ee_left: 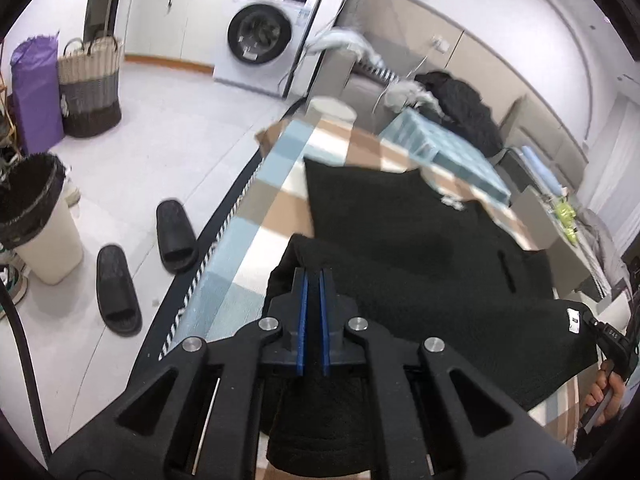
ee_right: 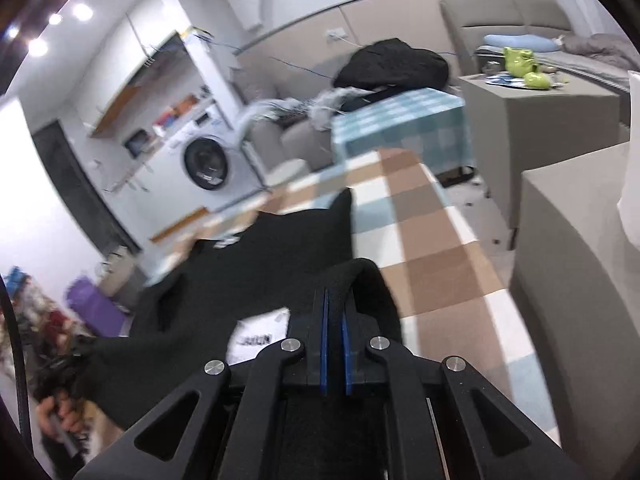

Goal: Fold small clothes
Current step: 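Lay the folded hem down and open both grippers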

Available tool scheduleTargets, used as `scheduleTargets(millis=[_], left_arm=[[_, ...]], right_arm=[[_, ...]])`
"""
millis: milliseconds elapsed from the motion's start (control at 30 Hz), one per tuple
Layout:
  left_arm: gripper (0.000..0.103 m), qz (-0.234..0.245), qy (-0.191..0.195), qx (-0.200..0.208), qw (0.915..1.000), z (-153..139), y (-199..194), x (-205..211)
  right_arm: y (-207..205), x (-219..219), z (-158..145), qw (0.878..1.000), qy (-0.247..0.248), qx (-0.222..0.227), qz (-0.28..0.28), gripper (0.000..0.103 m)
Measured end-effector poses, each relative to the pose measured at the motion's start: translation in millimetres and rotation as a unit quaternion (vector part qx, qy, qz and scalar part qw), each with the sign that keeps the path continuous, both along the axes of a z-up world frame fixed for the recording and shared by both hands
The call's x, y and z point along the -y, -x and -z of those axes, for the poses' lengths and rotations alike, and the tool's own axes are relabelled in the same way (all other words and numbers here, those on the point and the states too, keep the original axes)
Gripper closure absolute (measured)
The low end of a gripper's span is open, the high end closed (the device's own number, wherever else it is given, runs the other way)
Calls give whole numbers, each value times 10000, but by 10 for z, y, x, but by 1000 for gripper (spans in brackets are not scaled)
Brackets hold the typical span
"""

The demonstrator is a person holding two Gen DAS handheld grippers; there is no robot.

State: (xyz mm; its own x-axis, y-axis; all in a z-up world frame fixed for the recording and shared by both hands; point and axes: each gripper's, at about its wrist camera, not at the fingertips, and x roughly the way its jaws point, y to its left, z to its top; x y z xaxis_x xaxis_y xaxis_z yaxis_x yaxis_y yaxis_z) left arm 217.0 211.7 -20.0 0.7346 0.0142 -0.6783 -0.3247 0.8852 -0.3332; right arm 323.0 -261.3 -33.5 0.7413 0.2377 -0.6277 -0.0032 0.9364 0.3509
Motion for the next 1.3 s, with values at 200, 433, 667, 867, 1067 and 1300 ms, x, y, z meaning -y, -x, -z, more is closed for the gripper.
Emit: scheduleTargets(millis=[200, 433, 667, 867, 1067, 1300], left_arm=[[78, 105, 293, -545, 9980, 255, -45, -46], [47, 387, 526, -700, 9954, 400, 49, 45], [46, 456, 488, -804, 9945, 469, -23, 161], [65, 540, 292, -769, 9951, 479, -99, 238], [81, 876, -31, -670, 9939, 456, -108, 377], [81, 884, -28, -664, 9939, 451, -66, 362]], right_arm=[[-48, 74, 326, 9962, 141, -848, 109, 44], [207, 212, 476, 9922, -626, -1065, -169, 43], [274, -49, 440, 9929, -121, -1114, -409, 41], [240, -177, 448, 9933, 253, -1056, -399, 51], [263, -273, 456, 9922, 506, -987, -574, 74], [329, -255, 440, 9917, 478, -1027, -610, 83]])
